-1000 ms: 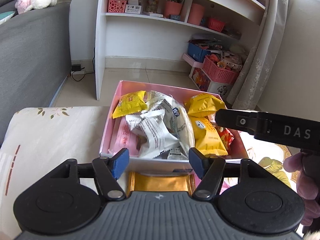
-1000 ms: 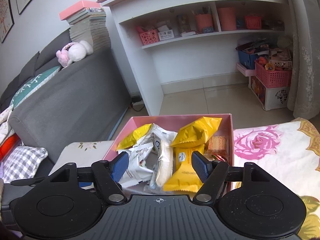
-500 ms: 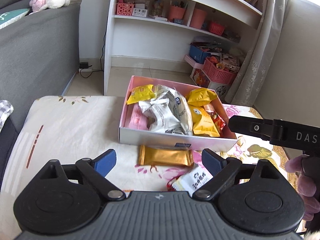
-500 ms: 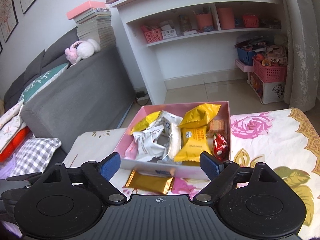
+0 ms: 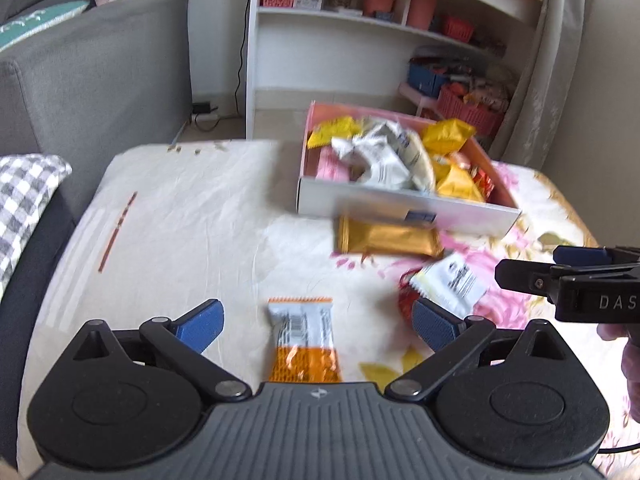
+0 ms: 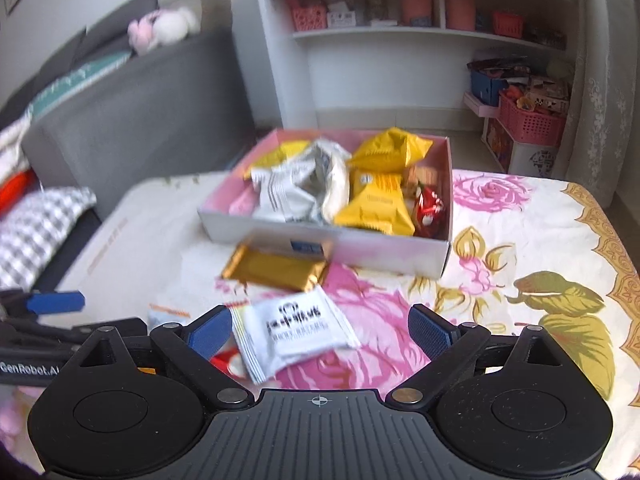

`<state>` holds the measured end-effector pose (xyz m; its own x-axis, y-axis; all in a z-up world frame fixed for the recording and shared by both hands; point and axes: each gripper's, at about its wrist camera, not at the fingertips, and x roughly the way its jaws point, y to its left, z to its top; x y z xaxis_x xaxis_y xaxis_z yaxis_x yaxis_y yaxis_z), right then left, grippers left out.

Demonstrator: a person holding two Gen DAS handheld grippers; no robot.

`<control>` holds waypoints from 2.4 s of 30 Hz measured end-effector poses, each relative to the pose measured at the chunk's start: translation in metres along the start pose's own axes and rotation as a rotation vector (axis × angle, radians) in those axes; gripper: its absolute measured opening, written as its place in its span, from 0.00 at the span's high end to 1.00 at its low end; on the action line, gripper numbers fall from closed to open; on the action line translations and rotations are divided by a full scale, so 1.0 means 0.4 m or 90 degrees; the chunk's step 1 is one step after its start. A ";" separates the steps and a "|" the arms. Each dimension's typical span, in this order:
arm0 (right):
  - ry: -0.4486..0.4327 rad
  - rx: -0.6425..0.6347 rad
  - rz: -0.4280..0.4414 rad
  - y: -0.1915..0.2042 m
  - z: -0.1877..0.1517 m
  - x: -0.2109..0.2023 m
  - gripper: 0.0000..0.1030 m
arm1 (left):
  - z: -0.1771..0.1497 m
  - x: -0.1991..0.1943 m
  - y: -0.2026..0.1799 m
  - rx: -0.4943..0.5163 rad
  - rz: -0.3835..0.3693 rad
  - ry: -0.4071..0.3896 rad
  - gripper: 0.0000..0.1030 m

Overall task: Organize snacks
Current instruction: 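Move both open tools back toward the remaining snacks beside the box, then grasp the orange-and-white packet with the left tool while the right grasps the white biscuit packet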

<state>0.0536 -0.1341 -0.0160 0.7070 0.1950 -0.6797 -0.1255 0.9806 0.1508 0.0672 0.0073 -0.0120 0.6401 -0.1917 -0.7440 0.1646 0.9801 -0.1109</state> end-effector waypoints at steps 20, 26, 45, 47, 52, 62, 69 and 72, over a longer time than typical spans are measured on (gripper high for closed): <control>0.064 0.128 -0.023 -0.035 0.014 0.142 0.06 | -0.059 0.086 0.018 0.020 0.046 0.072 0.20; 0.081 0.229 -0.012 -0.062 0.016 0.184 0.06 | -0.061 0.093 0.013 0.029 0.048 0.073 0.20; 0.106 -0.007 -0.063 -0.012 -0.020 0.141 0.06 | -0.057 0.095 0.018 0.035 0.062 0.069 0.27; 0.107 -0.039 -0.076 -0.019 -0.034 0.133 0.06 | -0.056 0.095 0.018 0.034 0.063 0.069 0.29; 0.115 -0.060 -0.098 -0.062 -0.053 0.112 0.06 | -0.056 0.093 0.022 0.032 0.066 0.067 0.32; 0.142 -0.026 -0.066 -0.081 -0.088 0.049 0.06 | -0.056 0.097 0.018 0.046 0.046 0.046 0.34; 0.154 -0.049 -0.058 -0.061 -0.120 0.054 0.06 | -0.057 0.100 0.015 0.054 0.045 0.042 0.36; 0.146 -0.063 -0.059 -0.054 -0.125 0.058 0.07 | -0.057 0.100 0.012 0.059 0.047 0.039 0.39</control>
<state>0.0380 -0.1498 -0.0712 0.5435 0.0927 -0.8343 -0.1430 0.9896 0.0168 0.0763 0.0054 -0.0572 0.6061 -0.1135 -0.7872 0.1901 0.9818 0.0048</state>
